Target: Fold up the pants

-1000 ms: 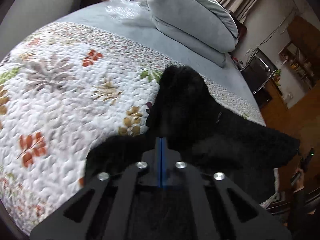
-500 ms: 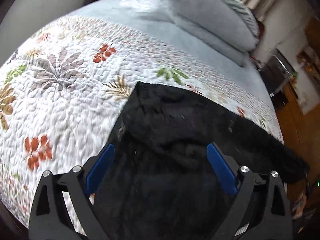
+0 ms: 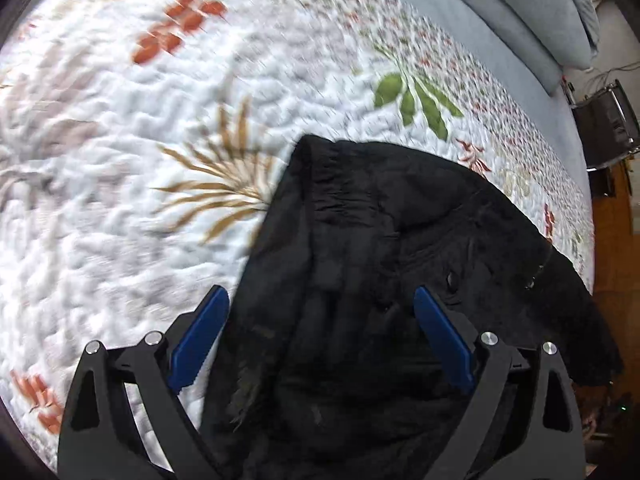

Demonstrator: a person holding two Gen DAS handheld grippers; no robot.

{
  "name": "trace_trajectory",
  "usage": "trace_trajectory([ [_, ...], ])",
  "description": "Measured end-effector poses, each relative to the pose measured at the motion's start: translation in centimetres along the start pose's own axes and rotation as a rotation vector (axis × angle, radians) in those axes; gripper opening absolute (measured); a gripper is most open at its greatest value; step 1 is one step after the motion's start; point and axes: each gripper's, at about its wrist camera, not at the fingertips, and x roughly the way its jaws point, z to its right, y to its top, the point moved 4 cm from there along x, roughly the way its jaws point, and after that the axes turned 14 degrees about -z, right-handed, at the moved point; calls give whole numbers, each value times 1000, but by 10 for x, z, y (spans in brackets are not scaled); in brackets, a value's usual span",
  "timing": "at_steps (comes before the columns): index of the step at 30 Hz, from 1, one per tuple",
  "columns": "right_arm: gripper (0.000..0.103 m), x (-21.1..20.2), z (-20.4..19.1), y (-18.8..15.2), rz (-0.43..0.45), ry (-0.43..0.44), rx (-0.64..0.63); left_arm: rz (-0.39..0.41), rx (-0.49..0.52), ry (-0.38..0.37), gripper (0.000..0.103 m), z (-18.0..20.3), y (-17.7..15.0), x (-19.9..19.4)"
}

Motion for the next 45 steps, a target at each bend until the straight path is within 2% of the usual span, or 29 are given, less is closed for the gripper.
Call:
trace_trajectory([
  [3,12,3,1,0,-5,3,10,-27,18,-30,92,5,4,11],
  [5,12,4,2,0,-9,0,10,-23,38,-13,87,9,5,14],
  [6,12,4,3,-1,-12,-2,10,-21,54,-11,68,12,4,13],
  [7,12,5,4,-1,-15,-4,12,-23,50,1,57,11,4,13],
  [8,12,5,5,-2,-18,-1,14,-27,42,2,51,9,4,12],
  [9,12,5,5,-1,-19,-1,16,-33,45,-11,40,9,4,10],
  [10,12,5,5,-1,-20,-1,17,-35,49,-25,35,10,3,9],
  [14,13,6,5,-1,-18,6,27,-6,92,35,25,20,-3,6],
  [16,12,6,6,-2,-21,4,30,28,120,30,20,27,-6,2],
  [23,13,2,6,-3,-28,10,28,209,249,-46,17,50,-51,-37],
  [29,13,-4,6,-8,-15,26,37,339,345,-128,17,55,-122,-63],
  [37,13,-21,29,-33,26,56,136,414,344,-210,17,20,-215,-69],
  [45,13,-39,64,-77,61,75,281,449,342,-219,20,-12,-266,-64],
])
